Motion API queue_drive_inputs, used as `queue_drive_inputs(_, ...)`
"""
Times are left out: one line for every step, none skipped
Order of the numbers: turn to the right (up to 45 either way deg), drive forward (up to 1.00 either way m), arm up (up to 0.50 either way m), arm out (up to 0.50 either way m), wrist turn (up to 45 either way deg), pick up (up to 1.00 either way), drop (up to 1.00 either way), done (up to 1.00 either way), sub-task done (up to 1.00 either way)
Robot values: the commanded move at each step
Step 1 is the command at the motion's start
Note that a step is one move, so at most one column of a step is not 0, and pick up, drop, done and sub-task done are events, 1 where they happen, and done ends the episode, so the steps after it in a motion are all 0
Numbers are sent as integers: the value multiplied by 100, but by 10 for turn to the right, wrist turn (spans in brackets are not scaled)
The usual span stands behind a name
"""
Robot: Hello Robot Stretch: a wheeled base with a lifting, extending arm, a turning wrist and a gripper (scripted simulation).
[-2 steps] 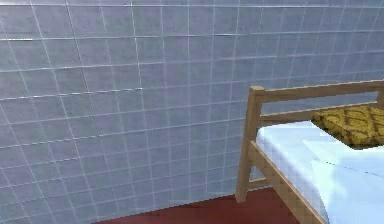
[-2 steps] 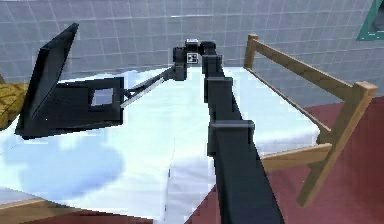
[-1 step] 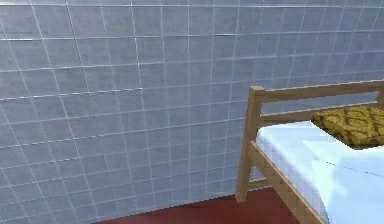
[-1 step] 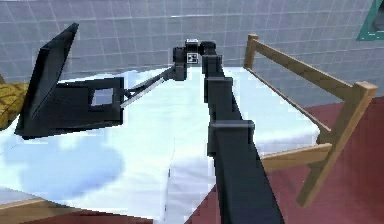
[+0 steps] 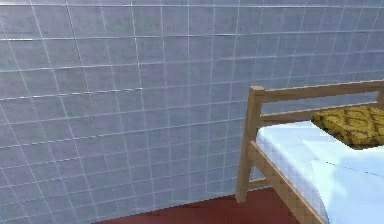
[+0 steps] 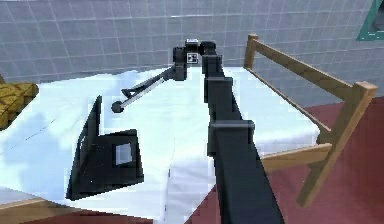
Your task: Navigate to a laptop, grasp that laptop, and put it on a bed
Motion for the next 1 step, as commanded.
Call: queue_drive_inputs(0,0,2,0,0,0,0,0,0)
